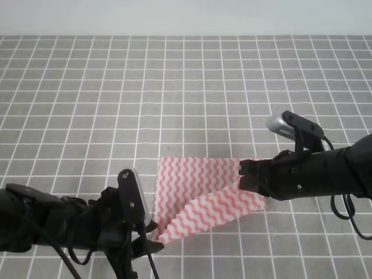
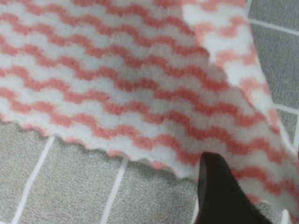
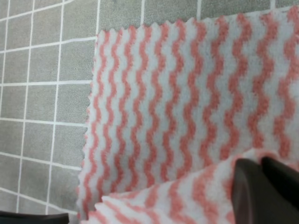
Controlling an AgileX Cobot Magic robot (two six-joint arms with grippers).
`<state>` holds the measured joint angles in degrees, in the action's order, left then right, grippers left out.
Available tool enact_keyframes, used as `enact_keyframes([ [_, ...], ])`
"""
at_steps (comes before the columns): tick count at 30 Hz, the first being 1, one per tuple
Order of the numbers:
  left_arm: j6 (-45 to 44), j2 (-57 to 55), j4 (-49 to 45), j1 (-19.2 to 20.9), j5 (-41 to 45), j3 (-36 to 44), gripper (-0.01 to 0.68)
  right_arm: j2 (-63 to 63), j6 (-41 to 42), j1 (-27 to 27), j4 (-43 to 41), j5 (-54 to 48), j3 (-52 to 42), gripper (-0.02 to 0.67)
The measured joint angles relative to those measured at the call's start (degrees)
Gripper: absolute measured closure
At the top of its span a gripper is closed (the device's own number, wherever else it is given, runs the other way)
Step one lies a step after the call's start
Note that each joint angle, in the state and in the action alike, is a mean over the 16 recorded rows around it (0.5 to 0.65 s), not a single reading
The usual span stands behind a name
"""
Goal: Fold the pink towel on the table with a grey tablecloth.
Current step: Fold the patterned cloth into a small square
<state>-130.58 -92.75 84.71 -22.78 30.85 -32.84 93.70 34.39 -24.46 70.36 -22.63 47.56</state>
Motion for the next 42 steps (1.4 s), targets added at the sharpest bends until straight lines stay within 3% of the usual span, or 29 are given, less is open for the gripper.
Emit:
enact_keyframes([
  [22, 0.28, 0.13, 1.77, 0.00, -0.69, -0.73, 0.646, 0.03, 0.12, 0.00, 0.01, 0.28, -0.01, 0.664],
  [42, 3.01, -1.59, 6.50, 0.00, -7.52, -8.21, 0.675, 0.13, 0.01, 0.07, 1.34, 5.90, 0.03, 0.664],
])
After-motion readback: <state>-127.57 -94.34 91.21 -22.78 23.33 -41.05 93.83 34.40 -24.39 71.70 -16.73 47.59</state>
